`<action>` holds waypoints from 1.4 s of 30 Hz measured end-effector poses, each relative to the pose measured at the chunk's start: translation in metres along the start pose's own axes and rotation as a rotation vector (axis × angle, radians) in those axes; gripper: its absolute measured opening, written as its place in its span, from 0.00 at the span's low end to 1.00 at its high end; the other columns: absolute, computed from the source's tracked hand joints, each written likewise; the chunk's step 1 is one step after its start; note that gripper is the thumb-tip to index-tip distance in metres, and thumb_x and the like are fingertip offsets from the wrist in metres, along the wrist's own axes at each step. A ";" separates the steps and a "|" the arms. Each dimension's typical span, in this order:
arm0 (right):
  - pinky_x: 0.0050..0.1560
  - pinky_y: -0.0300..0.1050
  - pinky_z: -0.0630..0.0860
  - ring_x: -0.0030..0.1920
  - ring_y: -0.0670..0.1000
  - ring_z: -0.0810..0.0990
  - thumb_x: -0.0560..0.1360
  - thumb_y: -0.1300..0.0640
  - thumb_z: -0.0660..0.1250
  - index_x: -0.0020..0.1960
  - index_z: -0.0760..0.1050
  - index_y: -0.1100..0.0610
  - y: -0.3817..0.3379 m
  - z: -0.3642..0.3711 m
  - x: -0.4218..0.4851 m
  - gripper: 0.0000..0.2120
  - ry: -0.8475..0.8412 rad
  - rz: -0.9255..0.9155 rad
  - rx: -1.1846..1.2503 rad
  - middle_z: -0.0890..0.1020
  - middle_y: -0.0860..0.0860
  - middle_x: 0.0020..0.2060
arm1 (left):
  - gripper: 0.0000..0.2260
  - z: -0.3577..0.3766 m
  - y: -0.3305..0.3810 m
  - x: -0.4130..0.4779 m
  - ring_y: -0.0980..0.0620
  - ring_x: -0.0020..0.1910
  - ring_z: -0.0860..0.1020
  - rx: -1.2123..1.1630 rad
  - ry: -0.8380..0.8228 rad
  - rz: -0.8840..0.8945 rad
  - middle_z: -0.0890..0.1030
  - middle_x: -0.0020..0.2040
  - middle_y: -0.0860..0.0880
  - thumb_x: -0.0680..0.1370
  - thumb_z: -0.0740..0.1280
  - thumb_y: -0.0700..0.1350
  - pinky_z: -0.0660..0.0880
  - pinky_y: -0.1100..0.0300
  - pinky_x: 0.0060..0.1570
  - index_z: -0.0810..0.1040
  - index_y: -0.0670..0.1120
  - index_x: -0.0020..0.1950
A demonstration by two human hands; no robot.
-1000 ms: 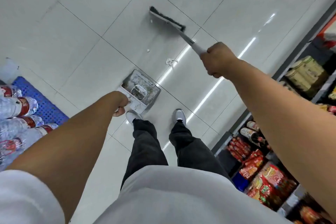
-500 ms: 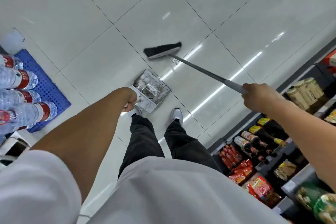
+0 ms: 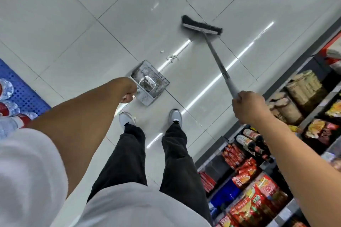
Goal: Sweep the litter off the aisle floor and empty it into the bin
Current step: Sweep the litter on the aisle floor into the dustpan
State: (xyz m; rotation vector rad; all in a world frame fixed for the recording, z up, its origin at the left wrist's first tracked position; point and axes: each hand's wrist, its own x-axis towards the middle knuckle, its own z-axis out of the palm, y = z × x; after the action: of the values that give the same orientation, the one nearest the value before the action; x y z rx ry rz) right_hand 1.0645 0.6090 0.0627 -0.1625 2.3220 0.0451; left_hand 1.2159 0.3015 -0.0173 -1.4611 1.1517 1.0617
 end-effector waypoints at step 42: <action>0.22 0.34 0.59 0.23 0.50 0.61 0.78 0.60 0.64 0.51 0.79 0.63 -0.003 -0.042 -0.129 0.08 -0.315 -0.050 0.580 0.68 0.57 0.31 | 0.13 -0.021 -0.015 -0.001 0.55 0.11 0.55 -0.251 0.045 0.028 0.74 0.38 0.49 0.79 0.46 0.36 0.52 0.72 0.20 0.68 0.38 0.42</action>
State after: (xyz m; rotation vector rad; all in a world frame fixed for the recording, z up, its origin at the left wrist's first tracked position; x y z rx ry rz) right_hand 1.1219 0.6158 0.1854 0.0768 1.9268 -0.5816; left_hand 1.2319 0.2820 -0.0108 -1.6738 1.1030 1.2332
